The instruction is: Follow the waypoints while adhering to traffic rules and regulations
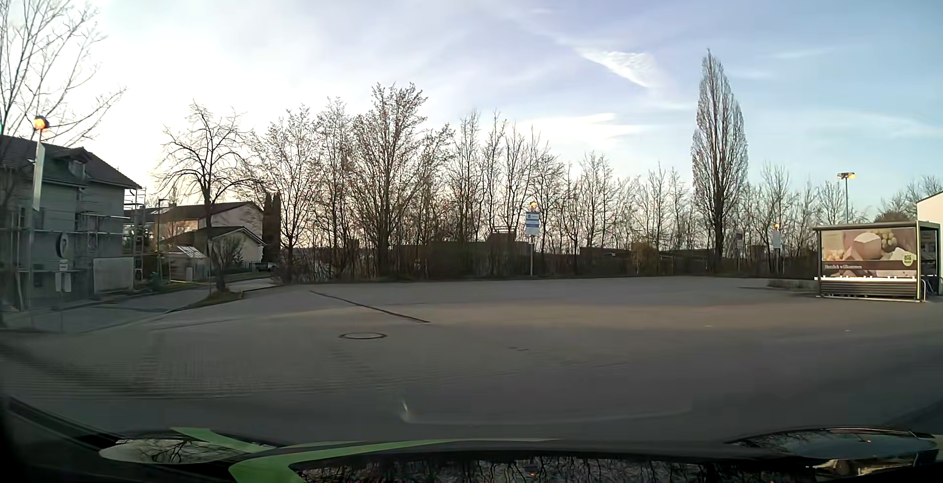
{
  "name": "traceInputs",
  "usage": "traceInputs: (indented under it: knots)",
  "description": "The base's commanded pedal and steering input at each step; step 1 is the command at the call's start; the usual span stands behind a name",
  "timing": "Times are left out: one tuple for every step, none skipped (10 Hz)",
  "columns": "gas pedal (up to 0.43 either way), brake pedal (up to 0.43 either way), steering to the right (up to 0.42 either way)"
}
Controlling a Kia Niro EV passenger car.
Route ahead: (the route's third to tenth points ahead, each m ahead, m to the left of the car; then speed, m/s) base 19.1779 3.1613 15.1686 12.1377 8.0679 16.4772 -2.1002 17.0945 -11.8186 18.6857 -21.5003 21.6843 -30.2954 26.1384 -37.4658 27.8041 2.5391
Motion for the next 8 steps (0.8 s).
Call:
traceInputs:
  knots:
    - [0.067,0.0,0.008]
    - [0.067,0.0,0.001]
    - [0.067,0.0,-0.003]
    - [0.059,0.0,-0.003]
    - [0.047,0.0,-0.003]
    - [0.047,0.0,-0.003]
    - [0.047,0.0,-0.004]
    - [0.047,0.0,-0.004]
